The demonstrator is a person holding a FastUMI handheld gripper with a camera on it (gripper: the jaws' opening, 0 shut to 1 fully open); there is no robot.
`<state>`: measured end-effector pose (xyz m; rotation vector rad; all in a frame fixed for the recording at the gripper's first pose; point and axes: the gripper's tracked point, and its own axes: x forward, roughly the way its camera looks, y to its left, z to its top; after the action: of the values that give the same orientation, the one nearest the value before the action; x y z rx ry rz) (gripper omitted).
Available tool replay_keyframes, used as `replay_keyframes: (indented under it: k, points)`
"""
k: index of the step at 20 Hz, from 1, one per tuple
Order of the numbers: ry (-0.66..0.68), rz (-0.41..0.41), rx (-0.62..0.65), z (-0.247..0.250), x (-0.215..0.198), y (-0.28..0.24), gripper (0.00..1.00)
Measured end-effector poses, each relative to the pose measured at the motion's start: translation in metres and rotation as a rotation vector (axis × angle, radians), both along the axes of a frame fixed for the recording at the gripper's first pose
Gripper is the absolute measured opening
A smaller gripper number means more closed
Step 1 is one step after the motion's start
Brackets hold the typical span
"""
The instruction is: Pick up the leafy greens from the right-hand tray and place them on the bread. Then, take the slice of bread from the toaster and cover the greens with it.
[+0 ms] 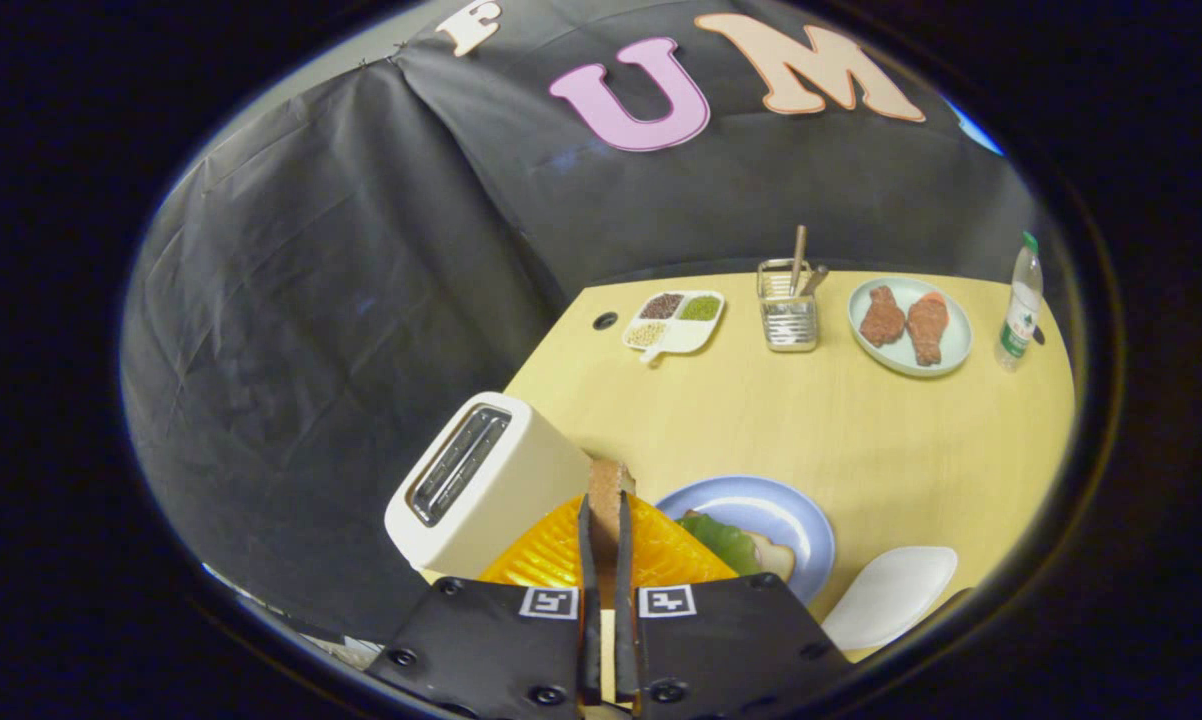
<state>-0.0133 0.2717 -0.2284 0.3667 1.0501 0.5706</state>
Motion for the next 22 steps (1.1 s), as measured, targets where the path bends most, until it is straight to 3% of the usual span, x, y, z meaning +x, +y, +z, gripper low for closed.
replay_keyframes:
  k: [9,22]
  points:
    - [0.100,-0.080,0.050,-0.047,-0.012,-0.020,0.08]
    - [0.155,-0.147,-0.043,-0.097,-0.006,-0.073,0.09]
